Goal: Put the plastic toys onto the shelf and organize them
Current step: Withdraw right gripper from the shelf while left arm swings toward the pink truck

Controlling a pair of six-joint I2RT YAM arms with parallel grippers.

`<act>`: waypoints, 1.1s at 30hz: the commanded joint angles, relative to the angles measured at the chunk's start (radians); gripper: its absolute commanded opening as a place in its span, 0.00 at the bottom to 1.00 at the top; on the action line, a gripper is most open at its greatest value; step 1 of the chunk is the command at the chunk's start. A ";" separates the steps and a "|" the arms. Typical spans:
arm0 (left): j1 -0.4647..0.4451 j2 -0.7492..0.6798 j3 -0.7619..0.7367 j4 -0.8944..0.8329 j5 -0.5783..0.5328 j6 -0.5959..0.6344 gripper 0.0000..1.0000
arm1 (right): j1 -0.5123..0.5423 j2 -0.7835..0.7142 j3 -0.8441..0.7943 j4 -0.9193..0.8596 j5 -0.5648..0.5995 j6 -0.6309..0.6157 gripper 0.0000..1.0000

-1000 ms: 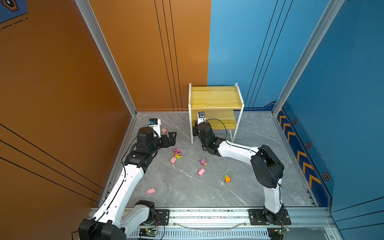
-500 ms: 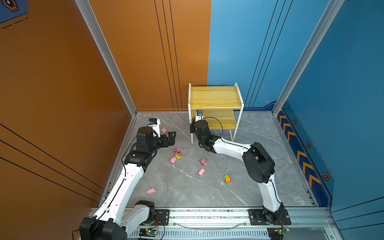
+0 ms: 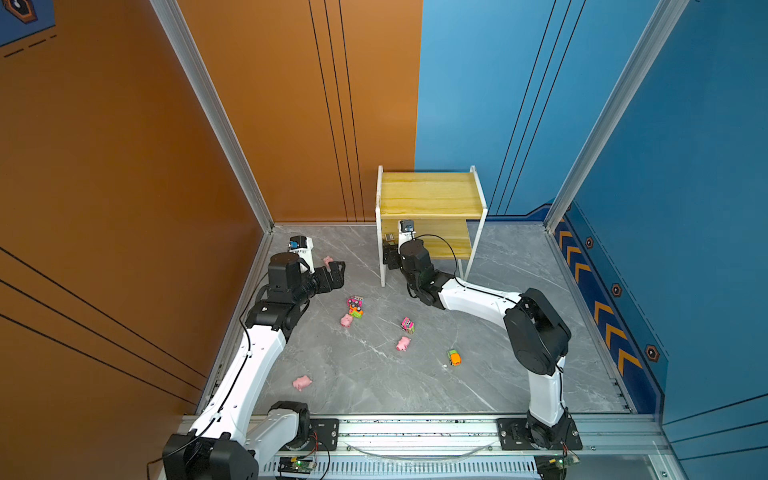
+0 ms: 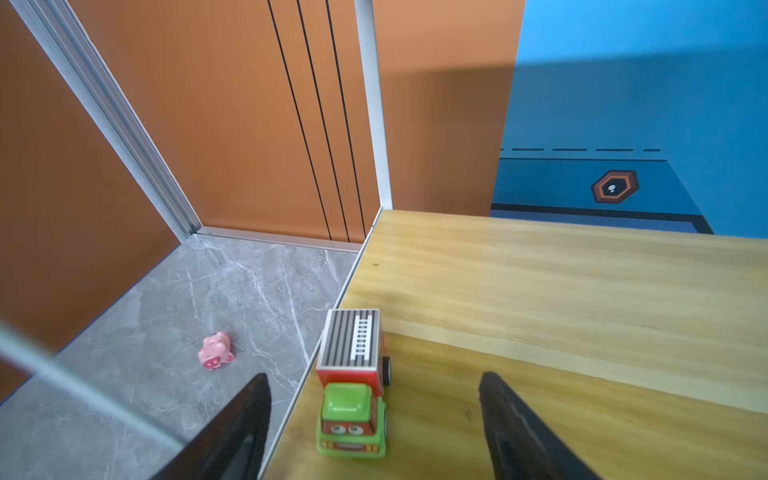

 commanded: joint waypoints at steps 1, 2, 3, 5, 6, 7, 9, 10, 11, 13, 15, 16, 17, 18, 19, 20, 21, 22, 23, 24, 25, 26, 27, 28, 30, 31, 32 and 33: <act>0.006 0.008 -0.022 0.027 0.017 -0.005 0.99 | 0.020 -0.105 -0.097 0.013 -0.025 0.013 0.81; 0.005 0.010 -0.022 0.027 0.015 -0.005 0.99 | 0.026 -0.130 -0.127 0.008 -0.027 0.014 0.81; 0.003 0.012 -0.024 0.027 0.012 -0.005 0.99 | 0.035 -0.159 -0.163 -0.002 -0.032 0.018 0.81; -0.003 0.019 -0.025 0.024 0.004 -0.005 0.99 | 0.051 -0.216 -0.233 -0.028 -0.026 0.031 0.81; -0.007 0.024 -0.027 0.024 -0.002 -0.005 0.99 | 0.061 -0.248 -0.276 -0.041 -0.028 0.045 0.81; -0.015 0.029 -0.029 0.024 -0.008 -0.005 0.99 | 0.068 -0.283 -0.319 -0.053 -0.033 0.063 0.81; -0.036 0.040 -0.028 0.012 -0.028 -0.002 0.99 | 0.086 -0.343 -0.390 -0.102 -0.041 0.092 0.81; -0.052 0.048 -0.025 -0.001 -0.042 0.004 0.99 | 0.099 -0.377 -0.422 -0.135 -0.041 0.101 0.81; -0.069 0.053 -0.023 -0.013 -0.058 0.011 0.99 | 0.108 -0.402 -0.448 -0.164 -0.044 0.112 0.81; -0.121 0.068 -0.019 -0.040 -0.106 0.033 0.99 | 0.130 -0.468 -0.508 -0.225 -0.043 0.154 0.81; -0.180 0.085 -0.007 -0.079 -0.156 0.060 0.99 | 0.149 -0.528 -0.560 -0.279 -0.039 0.199 0.81; -0.212 0.091 -0.002 -0.099 -0.184 0.074 0.99 | 0.158 -0.553 -0.582 -0.299 -0.038 0.218 0.81; -0.248 0.098 0.001 -0.120 -0.213 0.088 0.99 | 0.164 -0.580 -0.605 -0.324 -0.041 0.239 0.81; -0.284 0.102 0.003 -0.138 -0.244 0.096 0.99 | 0.168 -0.604 -0.622 -0.350 -0.044 0.263 0.81; -0.313 0.105 0.005 -0.151 -0.263 0.100 0.99 | 0.168 -0.619 -0.635 -0.367 -0.053 0.278 0.81; -0.335 0.104 0.002 -0.165 -0.265 0.098 0.99 | 0.168 -0.634 -0.649 -0.384 -0.068 0.283 0.81; -0.351 0.101 -0.002 -0.178 -0.261 0.090 0.99 | 0.168 -0.643 -0.659 -0.405 -0.077 0.284 0.81; -0.358 0.094 -0.008 -0.188 -0.255 0.082 0.99 | 0.168 -0.648 -0.668 -0.412 -0.085 0.277 0.81; -0.364 0.084 -0.016 -0.200 -0.250 0.077 0.99 | 0.166 -0.647 -0.675 -0.418 -0.108 0.265 0.81; -0.367 0.074 -0.023 -0.214 -0.247 0.071 0.99 | 0.160 -0.642 -0.678 -0.426 -0.131 0.251 0.81; -0.368 0.064 -0.025 -0.226 -0.242 0.069 0.99 | 0.152 -0.637 -0.682 -0.428 -0.157 0.239 0.81; -0.367 0.057 -0.027 -0.238 -0.230 0.070 0.99 | 0.141 -0.625 -0.685 -0.427 -0.199 0.225 0.81; -0.367 0.052 -0.023 -0.259 -0.223 0.072 0.99 | 0.128 -0.611 -0.680 -0.432 -0.238 0.211 0.81; -0.367 0.050 -0.018 -0.279 -0.217 0.074 0.99 | 0.117 -0.595 -0.673 -0.440 -0.266 0.199 0.80; -0.366 0.048 -0.009 -0.316 -0.192 0.087 0.99 | 0.097 -0.552 -0.651 -0.451 -0.346 0.160 0.79; -0.366 0.048 -0.007 -0.330 -0.186 0.090 0.99 | 0.091 -0.531 -0.635 -0.465 -0.360 0.144 0.78; -0.366 0.048 -0.008 -0.342 -0.181 0.090 0.99 | 0.086 -0.510 -0.619 -0.479 -0.379 0.126 0.76; -0.365 0.050 -0.009 -0.351 -0.174 0.089 0.99 | 0.081 -0.487 -0.603 -0.489 -0.400 0.104 0.76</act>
